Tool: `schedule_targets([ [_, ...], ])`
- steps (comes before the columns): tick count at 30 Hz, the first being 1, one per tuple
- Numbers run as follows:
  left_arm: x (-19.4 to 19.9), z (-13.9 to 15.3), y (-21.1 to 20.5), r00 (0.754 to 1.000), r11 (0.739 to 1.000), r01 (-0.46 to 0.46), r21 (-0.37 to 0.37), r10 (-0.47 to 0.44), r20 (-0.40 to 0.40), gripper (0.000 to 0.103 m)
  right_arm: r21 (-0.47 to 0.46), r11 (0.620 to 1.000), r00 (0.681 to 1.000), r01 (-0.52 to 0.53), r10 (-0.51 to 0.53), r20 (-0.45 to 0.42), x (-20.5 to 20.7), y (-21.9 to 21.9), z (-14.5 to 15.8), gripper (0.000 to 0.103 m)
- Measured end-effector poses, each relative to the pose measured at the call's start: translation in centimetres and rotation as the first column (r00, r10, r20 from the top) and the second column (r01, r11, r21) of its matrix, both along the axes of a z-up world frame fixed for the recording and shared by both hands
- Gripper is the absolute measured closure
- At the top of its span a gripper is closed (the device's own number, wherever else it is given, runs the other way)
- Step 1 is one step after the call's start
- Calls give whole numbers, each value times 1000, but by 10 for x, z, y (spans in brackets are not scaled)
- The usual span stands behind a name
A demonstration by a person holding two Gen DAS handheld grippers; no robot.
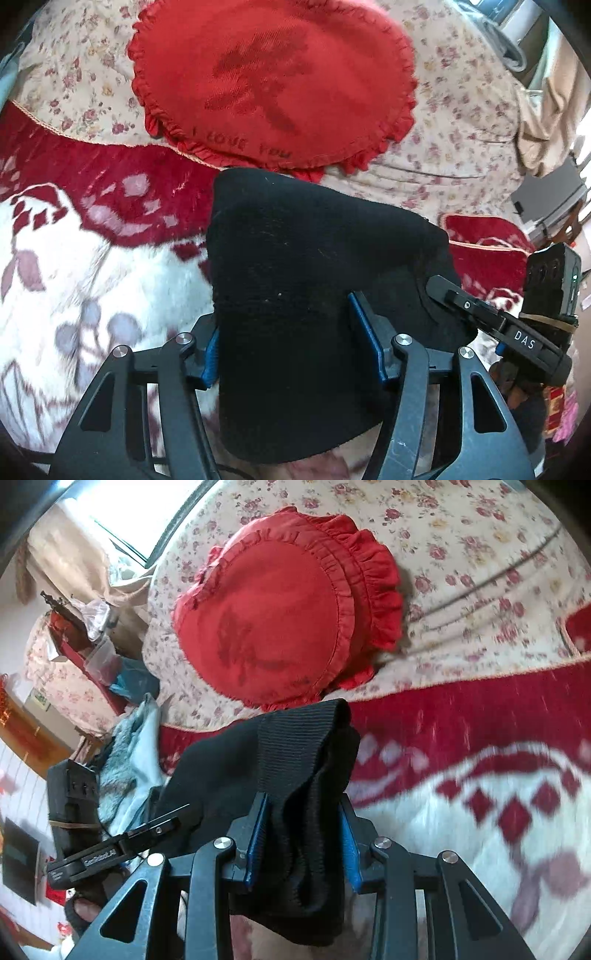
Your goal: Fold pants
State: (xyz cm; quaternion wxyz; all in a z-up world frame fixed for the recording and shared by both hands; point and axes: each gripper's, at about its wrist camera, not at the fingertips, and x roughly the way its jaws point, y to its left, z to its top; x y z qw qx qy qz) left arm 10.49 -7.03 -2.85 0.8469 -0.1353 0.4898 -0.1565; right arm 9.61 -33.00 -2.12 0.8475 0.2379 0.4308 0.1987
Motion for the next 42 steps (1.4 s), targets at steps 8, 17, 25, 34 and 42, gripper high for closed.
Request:
schedule_targets([
  [8, 8, -18, -5, 1000, 999, -2, 52, 3, -29, 39, -192, 981, 999, 5, -12, -37, 9, 6, -13, 63],
  [17, -18, 0, -1, 998, 989, -51, 139, 47, 33, 38, -329, 944, 997, -21, 43, 59, -22, 38, 32, 63],
  [25, -40, 5, 1, 997, 978, -65, 198, 54, 63, 38, -474, 878, 996, -65, 84, 18, -28, 76, 6, 62],
  [34, -65, 25, 2, 988, 966, -117, 230, 89, 126, 38, -468, 884, 996, -16, 55, 69, -48, 78, 35, 62],
  [42, -81, 39, 1, 977, 925, -175, 337, 120, 177, 38, -452, 892, 995, 26, 19, 93, -62, 75, 50, 62],
])
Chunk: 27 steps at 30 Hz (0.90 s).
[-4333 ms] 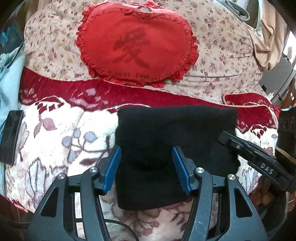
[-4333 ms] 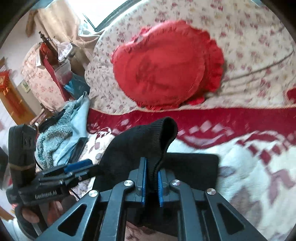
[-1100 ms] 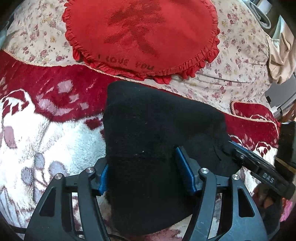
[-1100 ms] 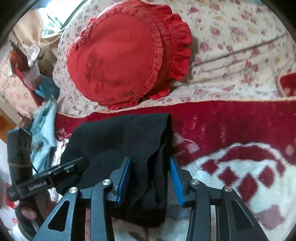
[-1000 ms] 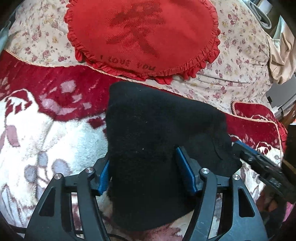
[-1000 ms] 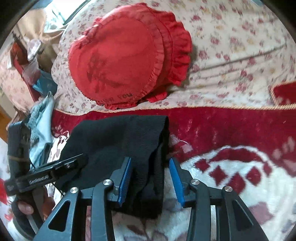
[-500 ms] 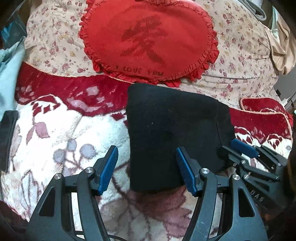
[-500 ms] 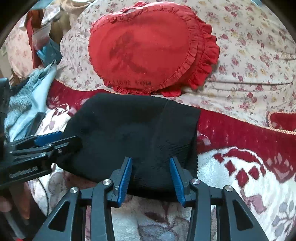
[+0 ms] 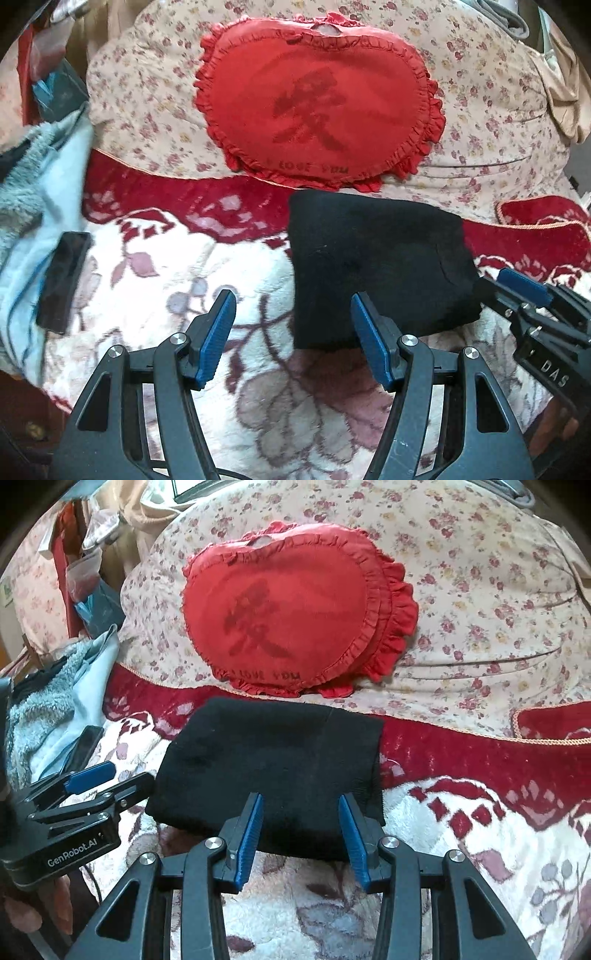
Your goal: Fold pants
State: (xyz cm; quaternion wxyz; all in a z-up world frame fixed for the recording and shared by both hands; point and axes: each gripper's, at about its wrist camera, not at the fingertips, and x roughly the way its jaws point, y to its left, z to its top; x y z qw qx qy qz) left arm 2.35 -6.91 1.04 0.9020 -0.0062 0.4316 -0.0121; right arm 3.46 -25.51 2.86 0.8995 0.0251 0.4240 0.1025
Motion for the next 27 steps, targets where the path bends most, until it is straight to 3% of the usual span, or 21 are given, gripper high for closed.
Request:
schedule_targets([
  [3, -5, 3, -2, 1000, 999, -14, 45, 14, 15, 38, 7, 1000, 1000, -1, 1, 2, -2, 0, 2, 62],
  [27, -15, 5, 0, 1000, 1000, -8, 4, 7, 29, 38, 11, 1000, 1000, -9, 10, -12, -8, 7, 1, 62],
])
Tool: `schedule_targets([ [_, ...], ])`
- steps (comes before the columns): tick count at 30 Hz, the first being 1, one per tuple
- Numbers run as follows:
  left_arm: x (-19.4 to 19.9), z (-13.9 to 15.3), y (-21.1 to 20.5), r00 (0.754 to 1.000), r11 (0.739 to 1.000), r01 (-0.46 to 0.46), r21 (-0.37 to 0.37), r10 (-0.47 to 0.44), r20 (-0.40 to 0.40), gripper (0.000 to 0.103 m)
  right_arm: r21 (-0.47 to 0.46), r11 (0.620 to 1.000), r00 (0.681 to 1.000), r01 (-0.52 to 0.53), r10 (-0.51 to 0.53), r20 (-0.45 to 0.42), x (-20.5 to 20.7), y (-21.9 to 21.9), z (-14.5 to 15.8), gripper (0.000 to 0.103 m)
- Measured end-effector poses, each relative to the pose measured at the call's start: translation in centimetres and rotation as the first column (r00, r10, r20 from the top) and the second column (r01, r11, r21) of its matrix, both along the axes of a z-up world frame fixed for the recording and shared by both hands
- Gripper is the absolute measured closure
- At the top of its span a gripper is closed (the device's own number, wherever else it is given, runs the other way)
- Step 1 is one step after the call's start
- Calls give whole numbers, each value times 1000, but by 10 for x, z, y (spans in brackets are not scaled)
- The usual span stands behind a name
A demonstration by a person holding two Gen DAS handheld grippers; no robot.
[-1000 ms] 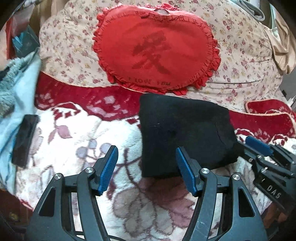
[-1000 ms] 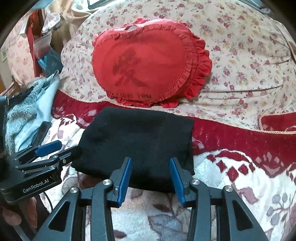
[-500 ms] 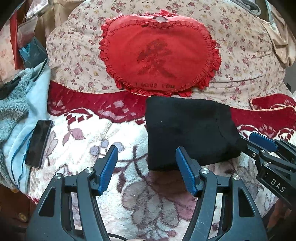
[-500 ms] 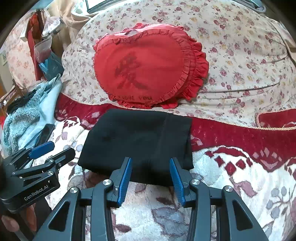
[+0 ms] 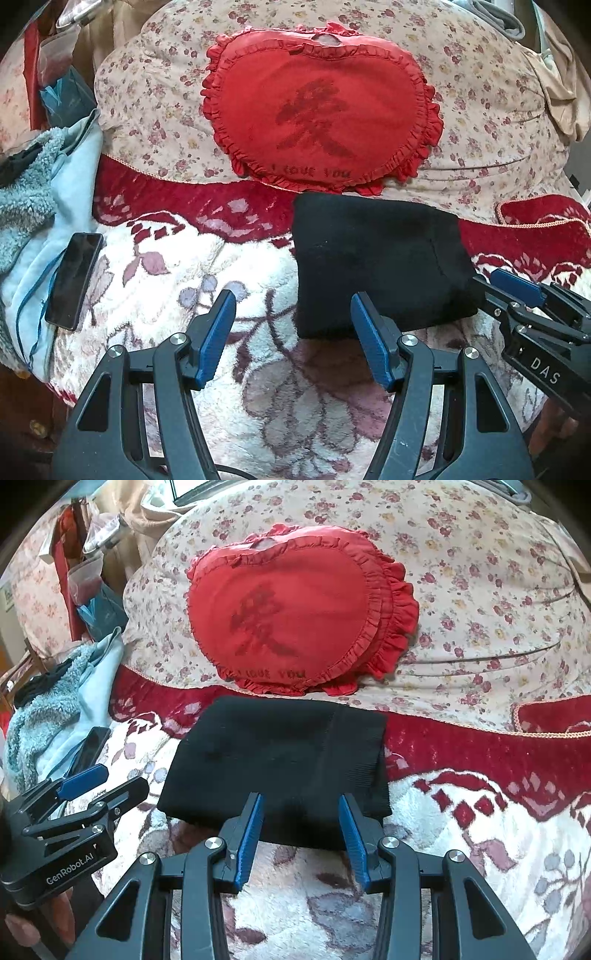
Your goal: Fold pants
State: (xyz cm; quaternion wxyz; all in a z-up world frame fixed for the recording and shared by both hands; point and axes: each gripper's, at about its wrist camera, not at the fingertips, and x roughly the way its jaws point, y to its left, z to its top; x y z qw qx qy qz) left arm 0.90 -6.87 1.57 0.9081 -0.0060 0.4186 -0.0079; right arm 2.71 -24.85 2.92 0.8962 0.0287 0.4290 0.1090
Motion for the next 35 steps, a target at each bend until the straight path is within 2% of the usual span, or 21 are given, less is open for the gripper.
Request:
schedule_targets([
  [19, 2, 0, -3, 1000, 1000, 2, 6, -2, 8, 38, -1, 1000, 1000, -3, 3, -18, 6, 5, -6, 62],
  [35, -6, 8, 1, 997, 1000, 0, 4, -1, 82, 38, 6, 1000, 1000, 11, -11, -14, 3, 2, -7, 62],
])
